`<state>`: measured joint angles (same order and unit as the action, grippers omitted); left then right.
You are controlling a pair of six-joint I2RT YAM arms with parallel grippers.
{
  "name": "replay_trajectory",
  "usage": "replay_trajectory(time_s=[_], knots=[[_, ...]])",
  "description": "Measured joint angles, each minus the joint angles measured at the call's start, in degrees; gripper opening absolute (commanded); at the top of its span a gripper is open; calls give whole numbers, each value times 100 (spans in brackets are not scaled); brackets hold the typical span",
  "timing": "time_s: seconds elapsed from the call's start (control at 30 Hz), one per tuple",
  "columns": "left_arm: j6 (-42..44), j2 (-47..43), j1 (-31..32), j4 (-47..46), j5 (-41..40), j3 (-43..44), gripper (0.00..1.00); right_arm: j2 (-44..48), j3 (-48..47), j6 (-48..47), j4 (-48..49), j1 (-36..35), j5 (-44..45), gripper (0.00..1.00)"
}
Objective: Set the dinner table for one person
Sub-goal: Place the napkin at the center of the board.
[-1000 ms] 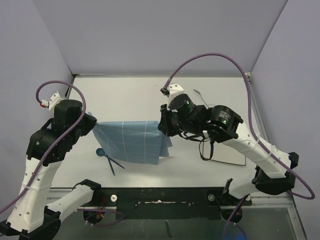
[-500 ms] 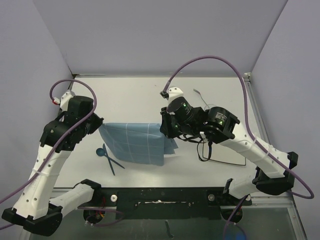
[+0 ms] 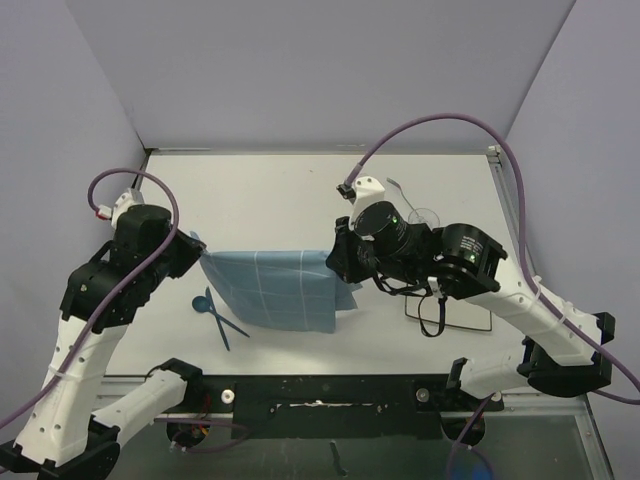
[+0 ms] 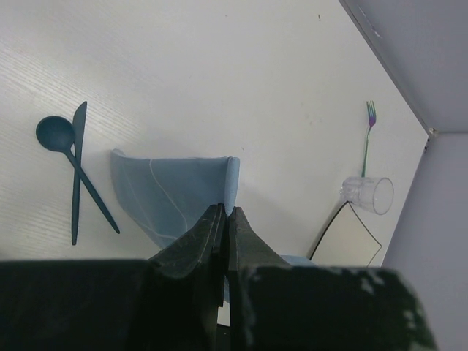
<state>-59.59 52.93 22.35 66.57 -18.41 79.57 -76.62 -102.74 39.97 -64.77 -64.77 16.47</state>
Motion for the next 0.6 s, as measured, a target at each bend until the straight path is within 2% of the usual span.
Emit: replay_trajectory(time_s=[0.2,0.43,0.5,0.6], knots=[[-52,-297,0,146,68,0,0,39,0,125,-37,-249,157,0],[-85,-164,0,13,144,-168,0,-11,0,153,-83,-282,533,0],[-92,-33,0,-166,179,-374,0,-61,74,164,-72,-201,678,0],[-127,302,7,-529,267,-638,0,-153,542,136,125,319,710,0]])
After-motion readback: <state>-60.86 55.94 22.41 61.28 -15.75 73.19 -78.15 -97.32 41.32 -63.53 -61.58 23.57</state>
